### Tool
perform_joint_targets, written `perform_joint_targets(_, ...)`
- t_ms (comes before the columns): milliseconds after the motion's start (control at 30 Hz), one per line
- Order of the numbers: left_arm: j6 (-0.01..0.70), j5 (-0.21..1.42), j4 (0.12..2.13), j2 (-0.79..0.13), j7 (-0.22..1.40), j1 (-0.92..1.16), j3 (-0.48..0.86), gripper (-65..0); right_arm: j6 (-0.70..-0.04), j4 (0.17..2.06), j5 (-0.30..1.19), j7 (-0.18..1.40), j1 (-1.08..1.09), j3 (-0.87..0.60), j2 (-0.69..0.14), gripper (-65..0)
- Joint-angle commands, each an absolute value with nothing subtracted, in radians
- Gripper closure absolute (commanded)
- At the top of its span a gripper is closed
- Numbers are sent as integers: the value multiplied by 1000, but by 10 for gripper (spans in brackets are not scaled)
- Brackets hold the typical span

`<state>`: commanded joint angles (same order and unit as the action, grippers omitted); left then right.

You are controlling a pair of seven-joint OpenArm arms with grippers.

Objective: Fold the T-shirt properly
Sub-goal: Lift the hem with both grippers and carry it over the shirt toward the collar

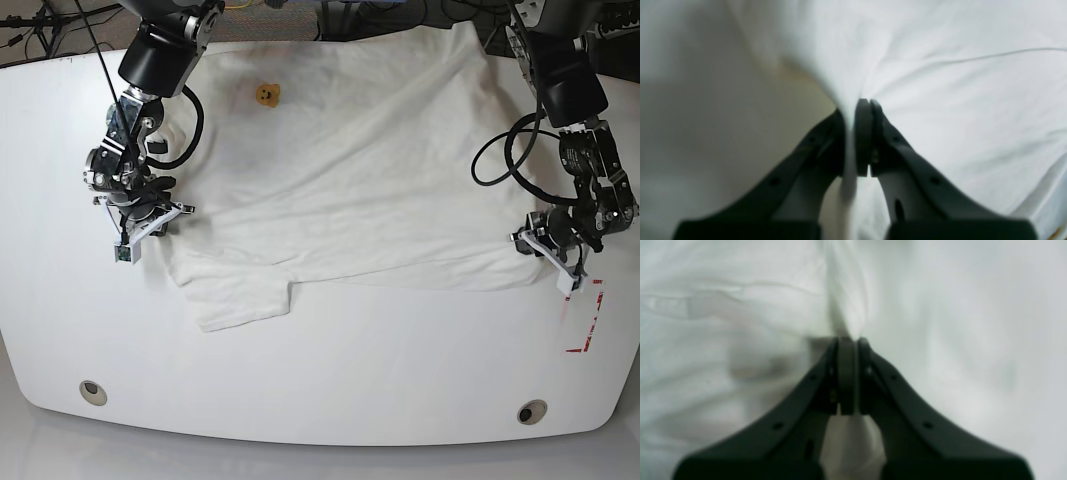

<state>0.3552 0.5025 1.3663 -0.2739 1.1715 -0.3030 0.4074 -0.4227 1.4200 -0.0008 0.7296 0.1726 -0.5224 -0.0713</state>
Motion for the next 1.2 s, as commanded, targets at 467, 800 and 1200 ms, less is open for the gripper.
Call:
perform_joint_targets(467, 352, 615, 1644, -277, 1276, -348, 426, 0, -415, 1503, -2, 730, 237, -426, -91, 0)
perform_joint_targets(800, 352, 611, 1837, -300, 1280, -417, 424, 0, -420, 1503, -2, 786, 364, -378, -165, 0)
perform_joint_targets(1200, 351, 605, 1839, -326, 1311, -657, 424, 0, -423, 1497, 4, 877, 644, -283, -283, 0)
